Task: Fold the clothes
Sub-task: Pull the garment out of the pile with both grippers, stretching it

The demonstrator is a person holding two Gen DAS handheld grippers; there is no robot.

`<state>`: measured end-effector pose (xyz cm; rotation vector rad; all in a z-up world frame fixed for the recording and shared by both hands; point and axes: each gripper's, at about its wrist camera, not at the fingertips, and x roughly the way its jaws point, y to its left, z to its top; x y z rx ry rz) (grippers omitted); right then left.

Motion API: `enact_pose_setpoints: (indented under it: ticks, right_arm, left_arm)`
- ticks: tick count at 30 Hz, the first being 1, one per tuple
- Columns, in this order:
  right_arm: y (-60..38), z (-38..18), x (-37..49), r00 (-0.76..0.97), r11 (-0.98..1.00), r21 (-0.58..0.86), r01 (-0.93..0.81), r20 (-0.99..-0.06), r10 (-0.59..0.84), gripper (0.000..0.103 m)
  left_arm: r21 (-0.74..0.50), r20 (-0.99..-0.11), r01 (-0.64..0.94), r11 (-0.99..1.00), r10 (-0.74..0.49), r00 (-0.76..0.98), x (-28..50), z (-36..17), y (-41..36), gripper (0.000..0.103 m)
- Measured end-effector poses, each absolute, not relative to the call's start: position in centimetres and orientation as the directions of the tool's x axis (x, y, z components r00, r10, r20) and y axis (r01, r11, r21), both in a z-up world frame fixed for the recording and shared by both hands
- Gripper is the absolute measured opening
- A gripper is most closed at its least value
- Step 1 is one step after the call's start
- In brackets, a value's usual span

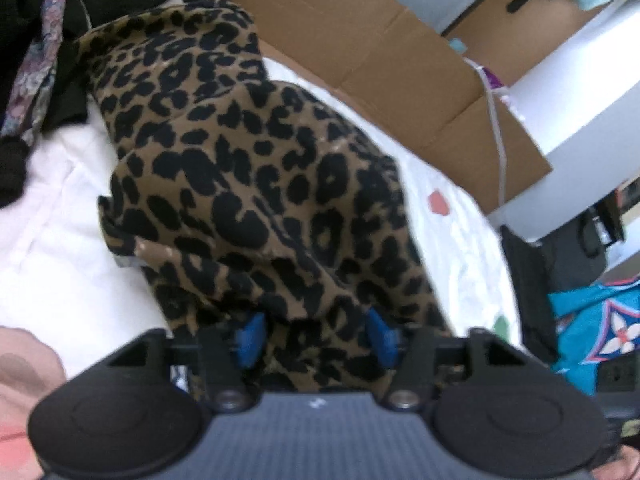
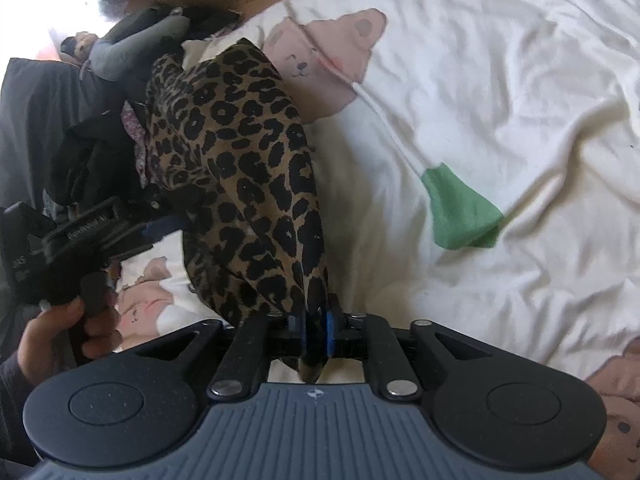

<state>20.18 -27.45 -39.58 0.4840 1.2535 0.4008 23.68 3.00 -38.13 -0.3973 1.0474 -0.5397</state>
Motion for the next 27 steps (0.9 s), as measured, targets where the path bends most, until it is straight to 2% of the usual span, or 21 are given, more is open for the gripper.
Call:
enact_pose_setpoints:
  ticks: [1,2,3,7,15,18,19,23,27]
  right_arm:
    - [-27.5,-39.5,20.1,0.268,0.836,0.549,-0.022,-0.802,0.534,0.02]
    - [-27.7,-39.5,20.0,0.271,0.839,0.545,-0.015,-0.805,0.528,0.022]
    - [-27.8,-39.3,19.9,0.276,0.84,0.542,-0.009,-0.806,0.523,0.023]
    - [-28.2,-38.2,19.7,0.303,0.841,0.54,-0.001,-0.802,0.515,0.027]
    - [-29.6,-34.5,20.4,0.381,0.749,0.662,0.014,-0.696,0.608,0.027]
    - [-30.2,-33.1,20.7,0.41,0.71,0.704,0.016,-0.652,0.638,0.037]
    - [-30.4,-32.6,20.7,0.42,0.696,0.718,0.016,-0.637,0.647,0.038]
    - [-30.4,-32.9,21.0,0.414,0.609,0.792,0.05,-0.571,0.709,0.038]
    - [-29.1,-33.8,21.1,0.376,0.602,0.797,0.048,-0.573,0.728,0.039]
  left_arm:
    - [-0.552,-0.703,0.239,0.799,-0.6,0.381,23.5,-38.0,3.0,0.03]
    - [-0.553,-0.704,0.253,0.794,-0.607,0.368,23.3,-37.9,2.8,0.008]
    - [-0.552,-0.705,0.266,0.791,-0.612,0.358,23.2,-37.7,2.6,0.006]
    - [-0.556,-0.688,0.294,0.777,-0.629,0.362,23.0,-36.5,2.1,0.003]
    - [-0.555,-0.654,0.439,0.707,-0.697,0.294,20.8,-32.2,0.0,0.002]
    - [-0.541,-0.666,0.486,0.686,-0.703,0.25,19.6,-31.0,-1.3,0.002]
    - [-0.538,-0.669,0.5,0.679,-0.704,0.237,19.3,-30.8,-1.8,0.002]
    - [-0.535,-0.674,0.535,0.654,-0.712,0.198,17.8,-30.0,-2.2,0.002]
    - [-0.529,-0.674,0.576,0.623,-0.721,0.16,16.7,-29.6,-3.6,0.002]
